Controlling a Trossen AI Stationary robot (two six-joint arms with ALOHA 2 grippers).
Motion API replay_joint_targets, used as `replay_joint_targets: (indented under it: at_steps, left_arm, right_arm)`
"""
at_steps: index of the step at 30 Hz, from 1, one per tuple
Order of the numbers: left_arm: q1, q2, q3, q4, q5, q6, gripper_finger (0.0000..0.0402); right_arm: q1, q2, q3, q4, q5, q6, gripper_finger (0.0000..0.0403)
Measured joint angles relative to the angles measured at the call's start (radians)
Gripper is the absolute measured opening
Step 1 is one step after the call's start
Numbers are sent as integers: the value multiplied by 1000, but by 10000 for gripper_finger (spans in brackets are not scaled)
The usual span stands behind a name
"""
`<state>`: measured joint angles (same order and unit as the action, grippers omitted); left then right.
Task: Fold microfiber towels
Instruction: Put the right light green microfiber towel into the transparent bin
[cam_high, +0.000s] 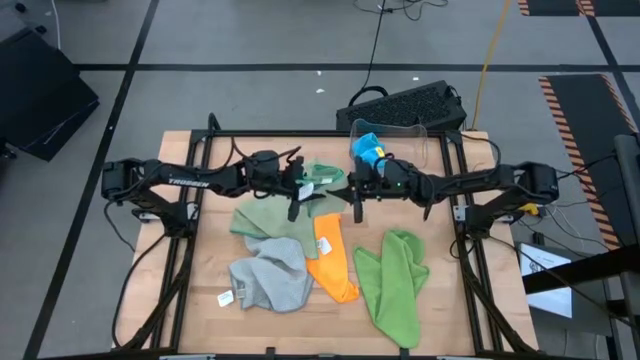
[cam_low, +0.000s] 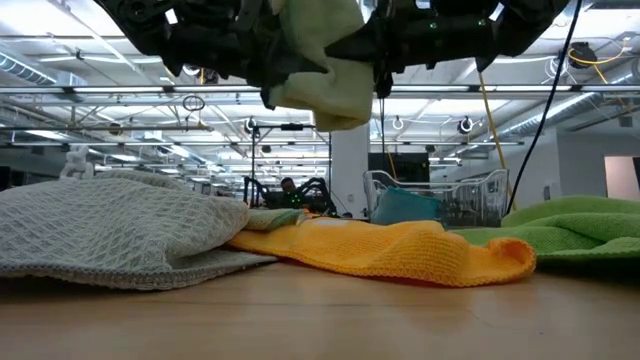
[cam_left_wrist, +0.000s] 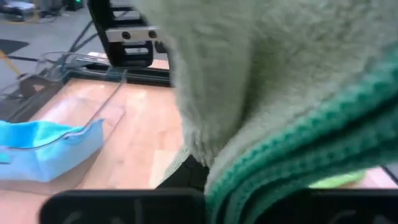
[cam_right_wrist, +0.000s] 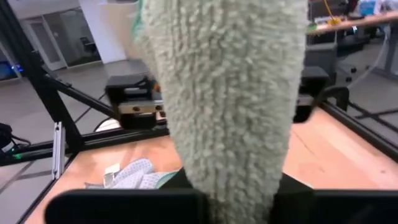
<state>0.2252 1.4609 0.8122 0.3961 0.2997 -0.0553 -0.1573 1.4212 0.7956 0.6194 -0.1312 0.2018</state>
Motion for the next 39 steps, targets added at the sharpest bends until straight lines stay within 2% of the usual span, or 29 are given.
replay_joint_targets:
  at_steps: [2,5,10,13,15,19,26,30,39]
  left_arm:
    - [-6,-2,1,-20,-22,10,78]
    - [-19,-1,1,-45,-72,7,152]
    - [-24,-1,0,-80,-174,-40,267]
    - [-25,-1,0,-106,-180,-57,310]
    - [-38,-1,0,-126,-180,-63,325]
    - [-78,-1,-1,-142,-180,-56,323]
    - [-155,-1,-1,-141,-180,-29,284]
    - [-182,-1,-1,-131,-178,-4,267]
    - [-200,-1,-1,-97,-178,2,255]
  right_arm:
    - [-21,-33,0,-46,-1,16,29]
    - [-65,-103,0,-134,-4,17,17]
    - [-202,-222,0,-346,-3,22,14]
    - [-308,-279,0,-458,-3,22,20]
    - [-385,-298,0,-521,-3,20,20]
    - [-541,-304,0,-610,-14,-1,16]
    - [-747,-260,-1,-756,-54,-12,16]
    - [-774,-238,-1,-838,-74,-7,19]
    - [-801,-190,-1,-929,-11,41,20]
